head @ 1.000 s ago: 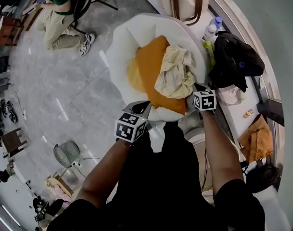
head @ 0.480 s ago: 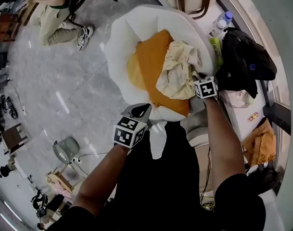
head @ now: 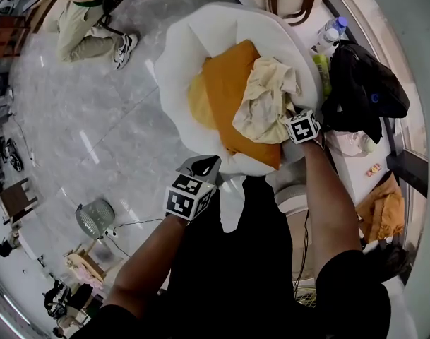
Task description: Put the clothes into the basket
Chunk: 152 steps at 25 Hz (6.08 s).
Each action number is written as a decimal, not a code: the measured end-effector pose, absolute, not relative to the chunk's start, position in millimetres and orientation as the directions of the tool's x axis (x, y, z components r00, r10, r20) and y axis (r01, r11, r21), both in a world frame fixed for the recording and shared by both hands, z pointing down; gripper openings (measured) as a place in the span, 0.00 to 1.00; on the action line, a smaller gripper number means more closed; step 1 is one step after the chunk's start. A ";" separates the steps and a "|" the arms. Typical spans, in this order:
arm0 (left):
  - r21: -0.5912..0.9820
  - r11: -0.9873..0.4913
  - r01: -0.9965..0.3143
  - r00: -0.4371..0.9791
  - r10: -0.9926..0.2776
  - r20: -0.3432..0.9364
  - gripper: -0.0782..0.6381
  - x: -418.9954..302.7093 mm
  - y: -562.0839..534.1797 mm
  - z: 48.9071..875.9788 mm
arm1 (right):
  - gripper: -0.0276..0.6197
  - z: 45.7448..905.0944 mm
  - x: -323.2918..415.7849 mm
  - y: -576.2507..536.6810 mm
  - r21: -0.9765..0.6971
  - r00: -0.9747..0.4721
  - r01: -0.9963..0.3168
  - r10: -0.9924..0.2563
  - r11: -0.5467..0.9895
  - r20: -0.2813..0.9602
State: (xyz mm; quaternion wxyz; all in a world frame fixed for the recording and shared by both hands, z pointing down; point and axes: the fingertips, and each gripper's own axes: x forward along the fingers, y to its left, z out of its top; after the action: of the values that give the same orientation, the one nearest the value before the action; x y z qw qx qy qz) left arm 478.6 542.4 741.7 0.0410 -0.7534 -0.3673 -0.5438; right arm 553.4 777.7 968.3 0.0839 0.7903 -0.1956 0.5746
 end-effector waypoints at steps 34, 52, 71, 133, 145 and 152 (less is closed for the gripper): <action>0.319 -0.598 0.735 0.282 0.697 0.659 0.11 477.4 462.9 562.4 | 0.18 668.4 515.4 679.7 -0.260 0.681 -0.110 -0.263 -0.959 0.683; 0.336 -0.526 0.782 0.287 0.781 0.555 0.11 461.9 378.4 507.0 | 0.18 510.1 454.4 579.7 -0.280 0.825 -0.103 -0.239 -0.954 0.511; 0.348 -0.493 0.797 0.280 0.813 0.511 0.11 440.7 345.5 495.6 | 0.18 473.8 394.1 515.3 -0.247 0.854 -0.138 -0.241 -0.959 0.461; 0.302 -0.953 -0.005 0.818 0.170 0.549 0.11 14.0 -63.0 502.7 | 0.18 484.7 100.1 57.8 -0.333 0.163 -0.890 -0.898 -0.313 0.408; 0.319 -0.939 -0.130 0.844 0.064 0.533 0.11 -38.2 -219.5 503.9 | 0.18 475.7 54.6 -126.8 -0.314 0.020 -0.936 -0.913 -0.160 0.408; 0.328 -0.910 -0.254 0.849 -0.047 0.526 0.11 -100.6 -290.6 505.2 | 0.18 487.7 24.7 -212.5 -0.314 -0.068 -0.946 -0.898 -0.080 0.435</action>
State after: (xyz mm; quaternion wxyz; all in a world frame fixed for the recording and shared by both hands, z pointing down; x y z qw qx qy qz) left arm -100.6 -290.6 505.2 -0.1964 -0.9412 0.0799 -0.2629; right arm 24.7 -212.5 487.7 0.0434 0.6811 -0.6768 0.2759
